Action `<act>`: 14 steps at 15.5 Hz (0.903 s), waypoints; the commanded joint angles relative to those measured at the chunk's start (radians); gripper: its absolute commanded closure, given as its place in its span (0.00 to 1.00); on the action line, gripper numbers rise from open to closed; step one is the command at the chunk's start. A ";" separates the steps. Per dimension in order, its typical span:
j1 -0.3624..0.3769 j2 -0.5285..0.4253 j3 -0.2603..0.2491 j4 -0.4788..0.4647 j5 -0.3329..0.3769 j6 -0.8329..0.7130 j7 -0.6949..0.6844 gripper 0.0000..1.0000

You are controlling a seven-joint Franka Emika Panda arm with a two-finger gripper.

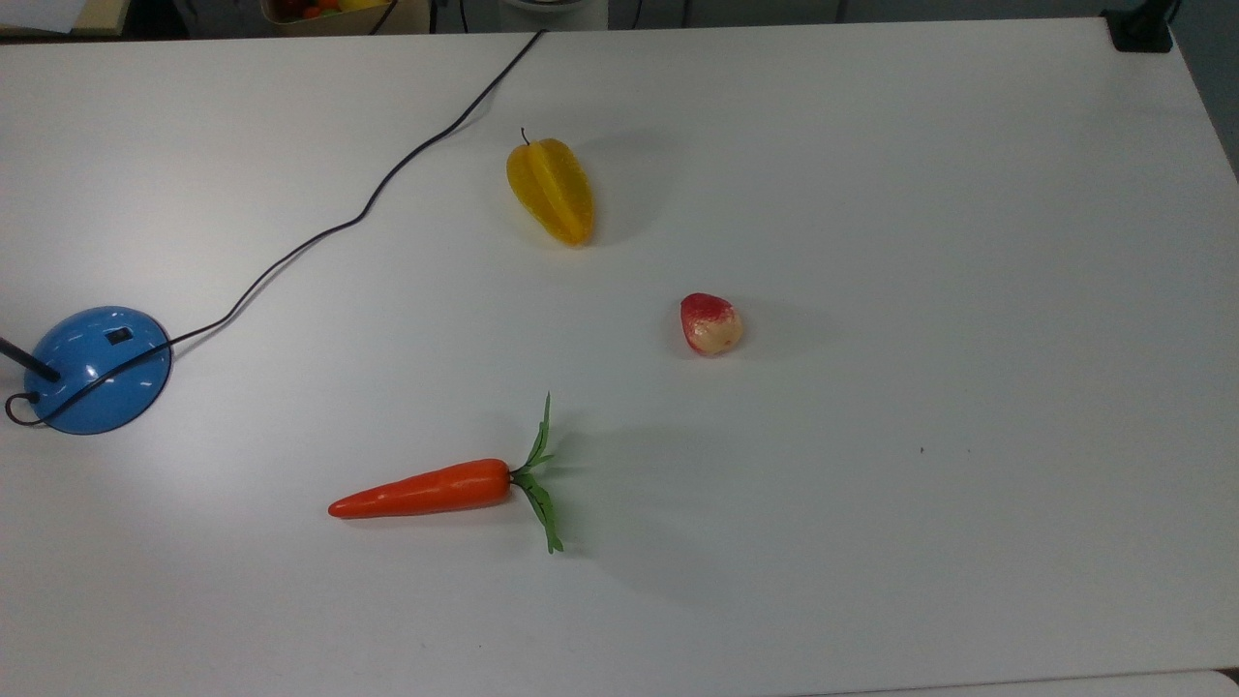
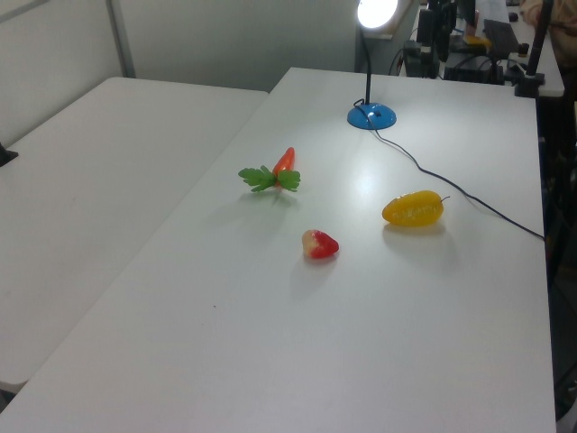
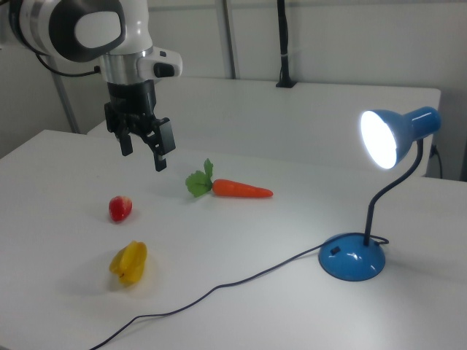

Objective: Turn off lamp

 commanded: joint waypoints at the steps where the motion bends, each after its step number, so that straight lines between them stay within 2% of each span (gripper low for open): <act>1: 0.002 -0.013 -0.004 -0.011 0.002 -0.019 -0.003 0.00; 10: 0.001 0.019 -0.004 -0.001 0.000 -0.008 -0.001 0.00; 14: -0.039 0.029 -0.004 0.004 0.002 0.024 -0.003 0.01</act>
